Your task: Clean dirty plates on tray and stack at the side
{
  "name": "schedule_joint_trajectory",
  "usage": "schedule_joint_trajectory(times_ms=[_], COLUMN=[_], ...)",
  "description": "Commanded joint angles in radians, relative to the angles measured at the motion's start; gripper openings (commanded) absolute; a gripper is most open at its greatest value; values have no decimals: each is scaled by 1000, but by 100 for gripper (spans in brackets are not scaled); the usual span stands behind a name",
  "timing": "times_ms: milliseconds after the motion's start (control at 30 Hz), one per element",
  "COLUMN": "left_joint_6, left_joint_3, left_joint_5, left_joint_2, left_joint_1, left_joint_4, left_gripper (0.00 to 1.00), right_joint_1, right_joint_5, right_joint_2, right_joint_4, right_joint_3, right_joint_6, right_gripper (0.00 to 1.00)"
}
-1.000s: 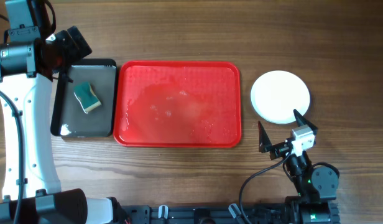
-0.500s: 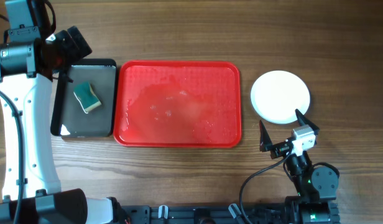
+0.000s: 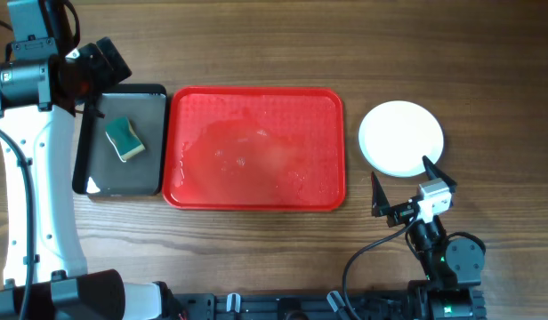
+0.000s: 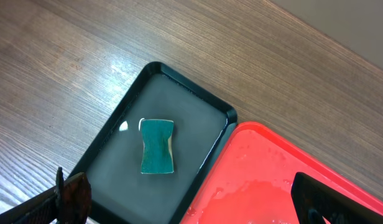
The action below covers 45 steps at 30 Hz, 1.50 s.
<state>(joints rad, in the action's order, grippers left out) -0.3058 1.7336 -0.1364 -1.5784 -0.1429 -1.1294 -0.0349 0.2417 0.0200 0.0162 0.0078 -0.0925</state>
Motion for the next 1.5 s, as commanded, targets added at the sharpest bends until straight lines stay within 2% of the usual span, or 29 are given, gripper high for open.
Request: schedule_joint_trajectory(times_ms=[0,200,500,633,733,867,1100,1233,1333,1467], left_joint_6=[-17,-17,-16,-16,-16,-16,-16,-17,-16,29], left_joint_3=[-2,-2,-2,-7,-70,-304,-970,-1282,-1423,-1518], left_joint_5=[1,1,-33,-67,-63,11,93,96,95,95], left_joint_2=[-6,72,503,657,735,913,1284,1460,1542,1575], left_joint_1=[2,2,9,9,9,16,50,69,69,69], left_joint_4=[2,2,0,-138,-126,38,575,829,936,993], left_gripper=[100,100,100,100,100,100,100,100,100,100], right_joint_1=[-5,-5,-5,-5,-5,-5,-5,-5,-5,-5], right_joint_5=[-16,-16,-16,-16,-16,-16,-16,-16,-16,-16], right_joint_2=[-15,-15,-15,-15,-15,-15,-15,-15,-15,-15], right_joint_4=[4,5,5,4,4,4,4,4,4,4], right_joint_3=[-3,-3,-3,-3,-3,-3,-3,-3,-3,-3], right_joint_6=[-13,-13,-13,-13,-13,-13,-13,-13,-13,-13], right_gripper=[100,100,100,100,100,100,100,100,100,100])
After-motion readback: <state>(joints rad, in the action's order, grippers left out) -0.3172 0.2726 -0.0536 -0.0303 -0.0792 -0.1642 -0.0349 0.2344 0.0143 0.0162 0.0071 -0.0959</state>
